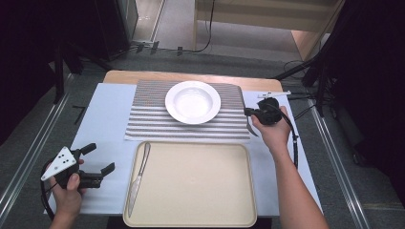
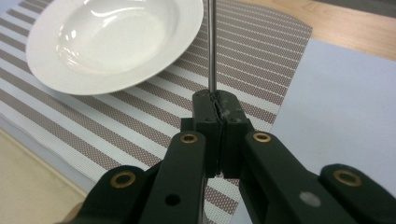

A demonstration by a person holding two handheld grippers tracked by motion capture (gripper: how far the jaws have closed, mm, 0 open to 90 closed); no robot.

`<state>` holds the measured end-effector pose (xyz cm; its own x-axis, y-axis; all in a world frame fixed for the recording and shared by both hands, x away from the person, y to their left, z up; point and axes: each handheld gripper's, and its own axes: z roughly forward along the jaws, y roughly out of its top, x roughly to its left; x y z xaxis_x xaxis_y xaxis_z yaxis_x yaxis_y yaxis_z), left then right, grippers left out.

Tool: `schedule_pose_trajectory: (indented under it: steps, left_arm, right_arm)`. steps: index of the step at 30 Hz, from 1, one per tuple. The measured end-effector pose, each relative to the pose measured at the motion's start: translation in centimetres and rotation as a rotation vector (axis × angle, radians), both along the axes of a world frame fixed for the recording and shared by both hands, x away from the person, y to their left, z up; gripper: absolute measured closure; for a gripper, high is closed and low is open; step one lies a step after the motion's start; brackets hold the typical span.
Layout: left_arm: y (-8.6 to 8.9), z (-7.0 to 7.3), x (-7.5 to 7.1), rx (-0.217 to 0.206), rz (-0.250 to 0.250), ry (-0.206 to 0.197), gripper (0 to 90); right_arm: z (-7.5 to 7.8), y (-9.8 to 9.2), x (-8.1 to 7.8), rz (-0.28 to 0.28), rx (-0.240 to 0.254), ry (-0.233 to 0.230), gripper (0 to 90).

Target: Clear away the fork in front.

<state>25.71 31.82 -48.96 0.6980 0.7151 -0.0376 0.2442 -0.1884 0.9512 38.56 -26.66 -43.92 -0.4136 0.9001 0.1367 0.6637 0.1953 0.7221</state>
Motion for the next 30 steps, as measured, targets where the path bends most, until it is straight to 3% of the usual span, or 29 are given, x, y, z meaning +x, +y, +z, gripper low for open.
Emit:
schedule_pose_trajectory:
  steps: [5, 13, 20, 30]
  left_arm:
    - [-0.2, 0.2, 0.1, 0.011, 0.005, -0.004, 0.0]
    - [-1.1, 1.2, 0.3, -0.012, -0.003, -0.021, 0.0]
    - [-3.4, 2.9, 0.3, -0.035, -0.061, -0.046, 0.0]
    - [-7.3, 4.3, 0.8, -0.053, -0.139, -0.048, 0.0]
  right_arm:
    - [0.0, -0.3, -1.0, 0.012, 0.041, -0.046, 87.1]
    - [0.4, -0.5, -2.5, 0.032, 0.097, -0.11, 87.1]
    - [0.7, -0.3, -4.4, 0.056, 0.121, -0.153, 87.1]
    - [0.5, 0.8, -7.4, 0.105, 0.151, -0.194, 87.1]
